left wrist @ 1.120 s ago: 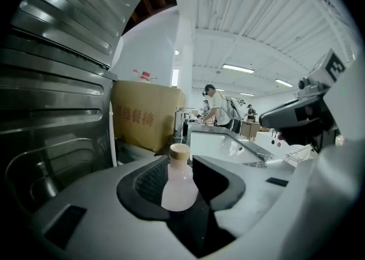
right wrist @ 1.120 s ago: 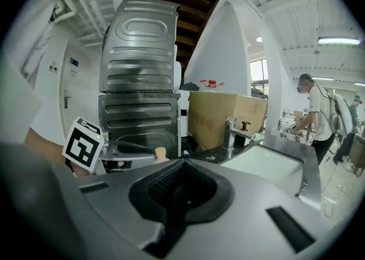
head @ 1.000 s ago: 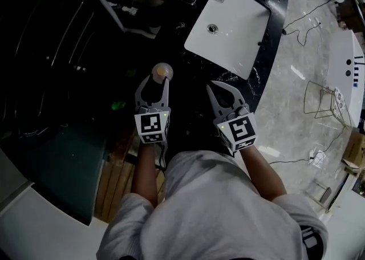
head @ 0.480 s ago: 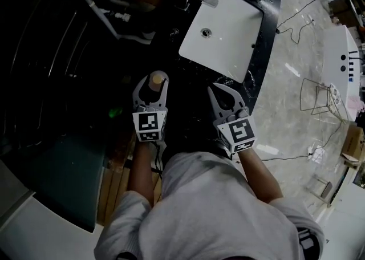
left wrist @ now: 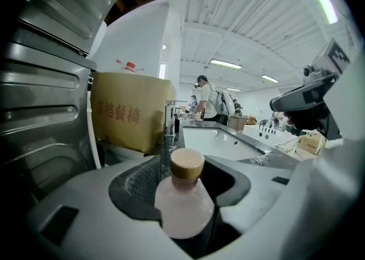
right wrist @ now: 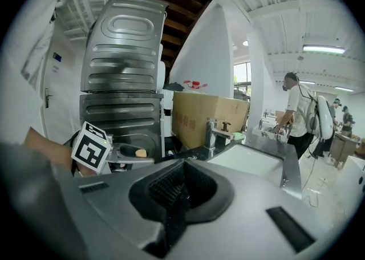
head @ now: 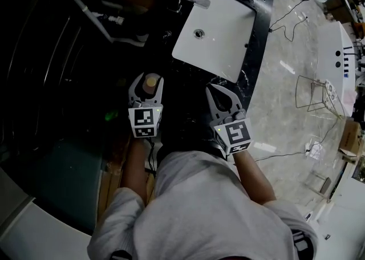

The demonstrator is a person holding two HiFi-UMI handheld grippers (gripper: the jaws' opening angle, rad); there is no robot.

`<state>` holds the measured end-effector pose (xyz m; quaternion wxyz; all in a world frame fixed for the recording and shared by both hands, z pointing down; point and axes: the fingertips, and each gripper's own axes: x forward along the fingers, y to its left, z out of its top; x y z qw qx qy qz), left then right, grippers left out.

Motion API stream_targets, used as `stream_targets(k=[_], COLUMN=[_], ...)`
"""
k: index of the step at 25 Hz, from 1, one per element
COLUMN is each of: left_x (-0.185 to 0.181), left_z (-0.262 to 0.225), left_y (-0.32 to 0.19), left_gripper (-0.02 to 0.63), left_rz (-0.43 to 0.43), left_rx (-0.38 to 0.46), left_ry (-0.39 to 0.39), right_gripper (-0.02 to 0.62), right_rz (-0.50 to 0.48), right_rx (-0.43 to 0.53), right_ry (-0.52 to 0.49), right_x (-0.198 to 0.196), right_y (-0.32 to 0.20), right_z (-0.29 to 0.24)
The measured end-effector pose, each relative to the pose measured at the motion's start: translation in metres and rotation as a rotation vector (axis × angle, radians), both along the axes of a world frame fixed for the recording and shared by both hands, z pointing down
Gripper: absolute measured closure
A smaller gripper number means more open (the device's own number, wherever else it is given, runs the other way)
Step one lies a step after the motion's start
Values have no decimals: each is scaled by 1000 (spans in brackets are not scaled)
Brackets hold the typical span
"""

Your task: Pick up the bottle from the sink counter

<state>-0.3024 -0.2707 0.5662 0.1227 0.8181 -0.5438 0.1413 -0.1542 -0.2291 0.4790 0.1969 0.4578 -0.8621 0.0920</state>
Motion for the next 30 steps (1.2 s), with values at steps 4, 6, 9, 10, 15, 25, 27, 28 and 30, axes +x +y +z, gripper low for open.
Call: stream_targets(k=[4, 6, 9, 10, 15, 25, 27, 28, 30], left_x=[3, 3, 1, 1, 4, 7, 5, 5, 4], left_z=[2, 3, 3, 2, 1, -2, -2, -2, -2], left_y=[-4, -5, -7, -8, -10, -6, -4, -4, -3], left_gripper=[408, 408, 408, 408, 420, 482, 482, 483, 483], left_rz=[7, 3, -5, -5, 14, 30, 22, 20, 15], left_rx=[9, 6, 10, 14, 21, 25, 22, 20, 15], left_ry=[-8, -16, -31, -35, -62, -112, -108, -107, -106], right_gripper=[586, 586, 586, 586, 586, 586, 586, 586, 586], right_rz=[11, 16, 20, 21, 28, 40, 41, 42, 44], right_rx=[8, 8, 9, 9, 12, 21, 22, 23, 24], right_ry=[-2, -2, -2, -2, -1, -3, -2, -2, -3], right_x=[3, 4, 5, 5, 9, 13, 14, 14, 15], right_y=[-1, 0, 1, 2, 4, 6, 7, 8, 9], right_z=[-2, -3, -4, -4, -5, -10, -10, -10, -10])
